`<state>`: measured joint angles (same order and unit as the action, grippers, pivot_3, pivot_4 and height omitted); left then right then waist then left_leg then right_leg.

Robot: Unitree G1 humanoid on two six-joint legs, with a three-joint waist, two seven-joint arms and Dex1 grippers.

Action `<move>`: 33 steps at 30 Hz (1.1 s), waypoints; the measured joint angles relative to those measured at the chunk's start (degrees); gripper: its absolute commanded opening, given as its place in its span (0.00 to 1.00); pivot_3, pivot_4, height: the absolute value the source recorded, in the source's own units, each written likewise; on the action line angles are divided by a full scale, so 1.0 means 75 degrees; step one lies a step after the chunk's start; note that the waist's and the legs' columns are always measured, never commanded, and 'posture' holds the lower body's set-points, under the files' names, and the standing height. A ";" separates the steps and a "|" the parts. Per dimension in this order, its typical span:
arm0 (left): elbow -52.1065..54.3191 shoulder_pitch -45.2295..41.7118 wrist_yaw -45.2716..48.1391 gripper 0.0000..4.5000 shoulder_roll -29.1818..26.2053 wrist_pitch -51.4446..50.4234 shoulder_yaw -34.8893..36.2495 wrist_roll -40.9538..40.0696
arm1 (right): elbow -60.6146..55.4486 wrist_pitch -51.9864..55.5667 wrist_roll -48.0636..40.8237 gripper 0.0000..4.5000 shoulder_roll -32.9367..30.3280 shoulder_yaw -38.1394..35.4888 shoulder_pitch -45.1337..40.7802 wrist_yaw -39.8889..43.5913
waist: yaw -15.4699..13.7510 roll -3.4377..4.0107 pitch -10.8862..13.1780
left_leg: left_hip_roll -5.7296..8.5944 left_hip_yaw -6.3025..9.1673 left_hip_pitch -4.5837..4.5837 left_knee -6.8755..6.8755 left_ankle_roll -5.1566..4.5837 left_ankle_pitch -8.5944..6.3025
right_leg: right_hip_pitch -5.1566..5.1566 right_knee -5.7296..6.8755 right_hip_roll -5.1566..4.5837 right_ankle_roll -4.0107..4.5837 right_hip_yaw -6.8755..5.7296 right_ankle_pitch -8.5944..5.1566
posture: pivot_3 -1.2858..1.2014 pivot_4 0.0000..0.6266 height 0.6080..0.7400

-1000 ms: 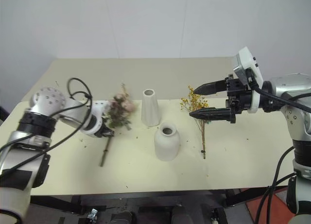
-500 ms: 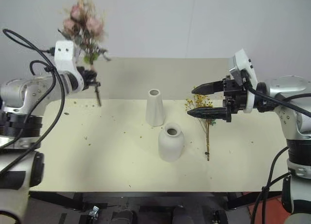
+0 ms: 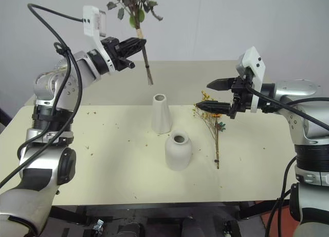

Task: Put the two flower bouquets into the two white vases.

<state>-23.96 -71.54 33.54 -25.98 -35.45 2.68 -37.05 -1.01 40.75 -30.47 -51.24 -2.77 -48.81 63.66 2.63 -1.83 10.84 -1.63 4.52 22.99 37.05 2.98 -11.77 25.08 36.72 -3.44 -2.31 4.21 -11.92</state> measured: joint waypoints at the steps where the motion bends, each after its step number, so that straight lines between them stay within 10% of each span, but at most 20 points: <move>1: -0.0114 -0.0071 0.0220 0.02 0.0119 0.0060 0.0059 0.0003 | -0.0039 0.0037 -0.0001 1.00 0.0000 -0.0002 0.0002 -0.0049 | 0.0001 0.0000 0.0000 | 0.0000 0.0000 -0.0001 0.0000 0.0000 0.0000 | 0.0000 0.0001 0.0000 0.0000 0.0000 0.0000 | 0.52 0.24 1.00; 33: -0.0070 0.0658 0.1603 0.02 0.0812 0.0611 -0.0211 0.1641 | -0.0775 0.0456 -0.0342 1.00 -0.0169 -0.0381 0.0569 -0.0531 | 0.0003 0.0000 0.0000 | -0.0001 0.0000 -0.0005 0.0000 -0.0004 -0.0001 | 0.0000 0.0004 0.0002 -0.0006 0.0002 -0.0003 | 0.52 0.24 1.00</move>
<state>-24.48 -66.61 45.57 -19.89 -30.87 1.10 -24.75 -6.82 44.17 -33.04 -52.51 -5.63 -44.54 59.68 2.66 -1.83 10.84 -1.63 4.53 22.95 37.05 2.95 -11.78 25.08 36.75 -3.42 -2.36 4.22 -11.94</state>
